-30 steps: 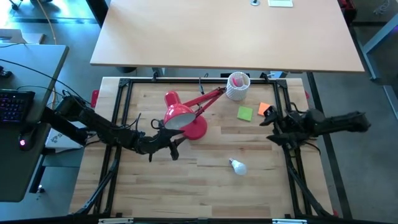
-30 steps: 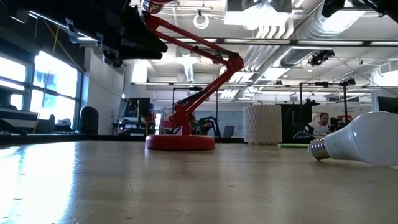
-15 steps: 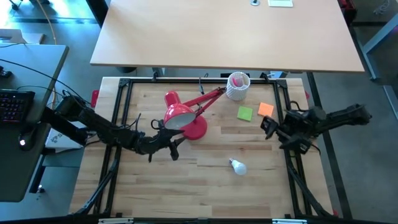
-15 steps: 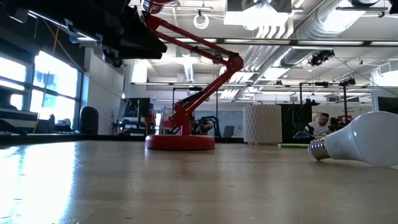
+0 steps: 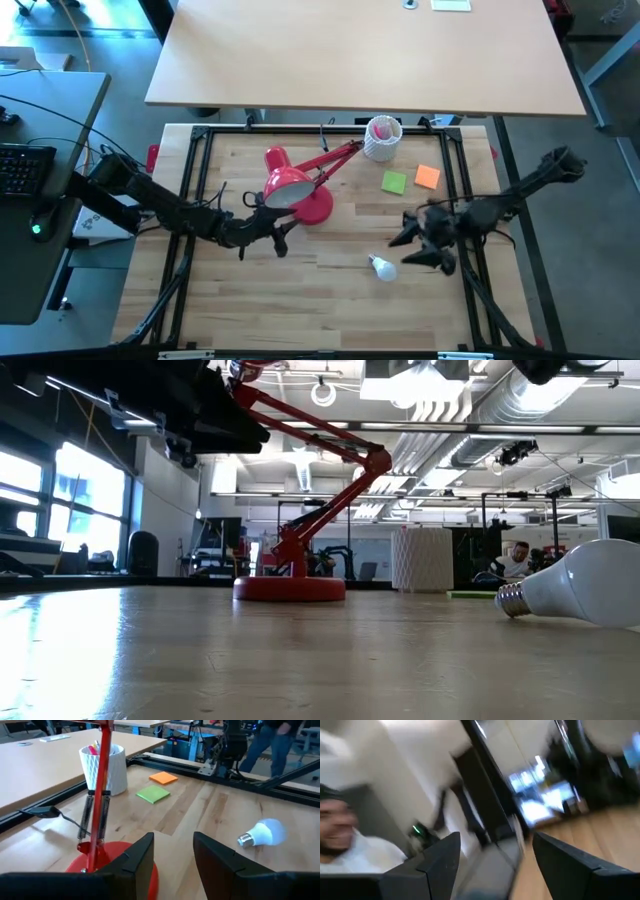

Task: Screw lightbulb
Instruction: Insert the white lightbulb into the red lamp

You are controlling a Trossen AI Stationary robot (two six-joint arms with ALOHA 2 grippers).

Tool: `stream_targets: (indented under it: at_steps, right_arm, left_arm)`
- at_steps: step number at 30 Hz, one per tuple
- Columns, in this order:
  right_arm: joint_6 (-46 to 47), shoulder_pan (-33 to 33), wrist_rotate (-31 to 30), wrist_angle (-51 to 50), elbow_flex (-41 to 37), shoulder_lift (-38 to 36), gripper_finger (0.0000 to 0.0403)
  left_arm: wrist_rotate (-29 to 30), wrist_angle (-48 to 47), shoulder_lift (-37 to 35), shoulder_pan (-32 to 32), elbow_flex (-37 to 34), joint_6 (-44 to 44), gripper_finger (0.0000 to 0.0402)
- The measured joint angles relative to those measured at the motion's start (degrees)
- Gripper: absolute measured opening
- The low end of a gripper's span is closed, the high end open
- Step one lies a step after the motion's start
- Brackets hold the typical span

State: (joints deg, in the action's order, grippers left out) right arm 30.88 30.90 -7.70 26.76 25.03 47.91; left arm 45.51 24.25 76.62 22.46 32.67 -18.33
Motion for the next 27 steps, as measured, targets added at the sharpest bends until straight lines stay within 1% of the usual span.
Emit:
stream_targets:
  at_steps: [3,5,7,9,13,15,16,18,19,22,25,27]
  right_arm:
    - [8.0,3.9,-3.3,-20.7,7.8,3.8,0.0247]
    - [11.8,7.3,-6.1,-32.6,13.5,7.2,0.0247]
    - [13.5,11.0,-10.6,-41.3,18.6,10.7,0.0247]
    - [14.7,14.6,-15.3,-47.7,22.1,14.1,0.0247]
    - [22.2,23.7,-25.4,-49.7,22.9,20.6,0.0247]
    - [23.1,28.1,-29.8,-49.3,22.9,24.2,0.0247]
    - [23.5,29.8,-31.8,-49.4,22.9,26.1,0.0247]
    - [27.3,32.1,-35.6,-50.2,22.9,29.5,0.0247]
    - [29.5,32.8,-36.8,-50.6,22.9,30.9,0.0247]
    - [33.2,33.3,-37.2,-50.8,22.9,35.0,0.0247]
    - [33.6,32.0,-38.9,-50.5,22.9,38.0,0.0248]
    - [33.2,30.3,-38.1,-49.5,22.9,38.9,0.025]
  left_arm:
    - [0.0,-0.3,0.0,1.1,0.0,-0.9,0.0131]
    - [0.2,-0.2,0.0,1.8,0.0,-1.4,0.0131]
    - [1.1,0.1,0.5,2.4,0.0,-2.4,0.0131]
    - [2.4,0.2,1.7,3.0,0.0,-3.7,0.0131]
    - [4.3,0.1,6.8,4.8,0.1,-7.8,0.0131]
    - [5.0,0.4,9.9,5.4,0.9,-11.0,0.0131]
    - [5.2,1.0,11.5,5.6,1.5,-12.3,0.0131]
    - [5.1,2.3,14.7,6.1,3.2,-13.9,0.0131]
    - [5.0,2.3,16.3,6.3,4.2,-14.3,0.0131]
    - [4.0,2.3,20.8,6.3,8.7,-13.2,0.0131]
    - [0.1,1.4,24.8,5.8,13.5,-8.0,0.0131]
    - [-1.9,0.2,27.2,5.1,16.3,-5.7,0.0131]
